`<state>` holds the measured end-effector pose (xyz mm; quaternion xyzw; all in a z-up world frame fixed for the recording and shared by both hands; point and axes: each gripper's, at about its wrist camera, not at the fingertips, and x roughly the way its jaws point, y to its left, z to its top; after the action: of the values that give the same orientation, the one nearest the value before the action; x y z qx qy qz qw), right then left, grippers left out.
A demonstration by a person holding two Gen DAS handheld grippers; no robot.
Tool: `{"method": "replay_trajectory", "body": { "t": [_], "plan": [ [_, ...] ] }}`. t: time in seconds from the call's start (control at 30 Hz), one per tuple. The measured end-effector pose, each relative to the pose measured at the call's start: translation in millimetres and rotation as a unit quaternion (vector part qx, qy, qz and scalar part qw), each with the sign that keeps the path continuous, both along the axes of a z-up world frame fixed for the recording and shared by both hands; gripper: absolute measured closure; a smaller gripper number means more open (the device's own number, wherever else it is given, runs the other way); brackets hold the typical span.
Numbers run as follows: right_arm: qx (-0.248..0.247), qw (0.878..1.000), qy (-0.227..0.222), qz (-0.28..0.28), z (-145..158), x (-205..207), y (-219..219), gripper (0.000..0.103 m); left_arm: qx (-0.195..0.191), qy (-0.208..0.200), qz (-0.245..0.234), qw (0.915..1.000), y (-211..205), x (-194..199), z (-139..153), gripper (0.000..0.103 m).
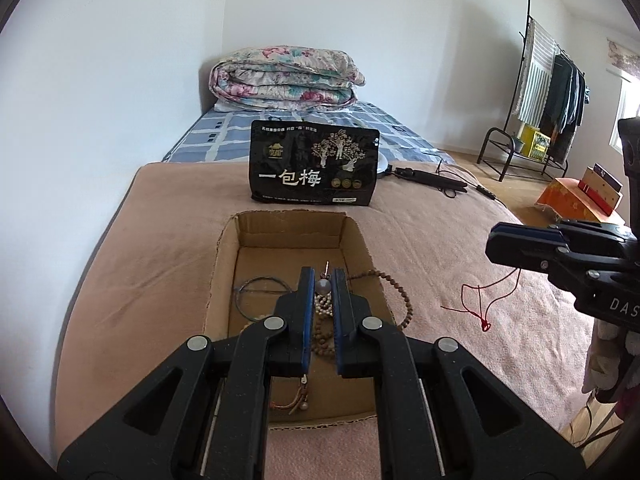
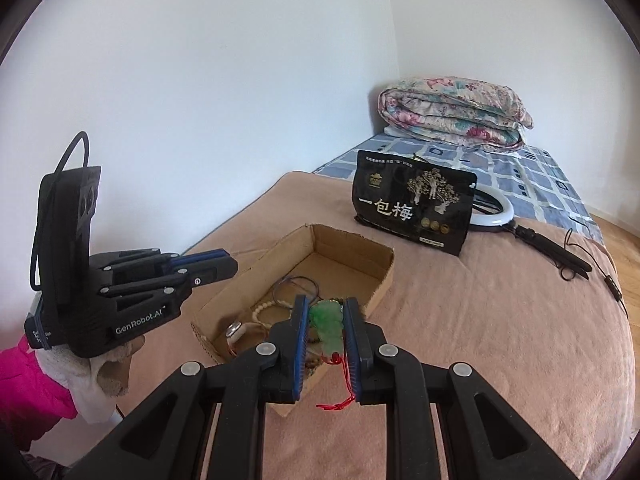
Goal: Organize jewelry
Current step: 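Lower the pearl and pendant into the box and open both tools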
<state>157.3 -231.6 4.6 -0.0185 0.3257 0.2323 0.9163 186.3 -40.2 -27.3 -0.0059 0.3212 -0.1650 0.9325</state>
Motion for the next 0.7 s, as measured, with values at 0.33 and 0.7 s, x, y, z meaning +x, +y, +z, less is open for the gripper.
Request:
{"method": "replay_trajectory", "body": {
  "t": [0.33, 0.7],
  "plan": [
    [-0.013, 1.000, 0.004, 0.014, -11.6, 59.1, 44.1, 0.087, 0.005, 0.013, 0.010, 0.9999, 13.2, 12.9, -18.9, 0.097],
    [-0.013, 0.999, 0.044, -0.003, -50.4, 112.3, 63.7, 0.087, 0.004, 0.029, 0.021, 0.9994, 20.3, 30.3, -37.6, 0.097]
  ]
}}
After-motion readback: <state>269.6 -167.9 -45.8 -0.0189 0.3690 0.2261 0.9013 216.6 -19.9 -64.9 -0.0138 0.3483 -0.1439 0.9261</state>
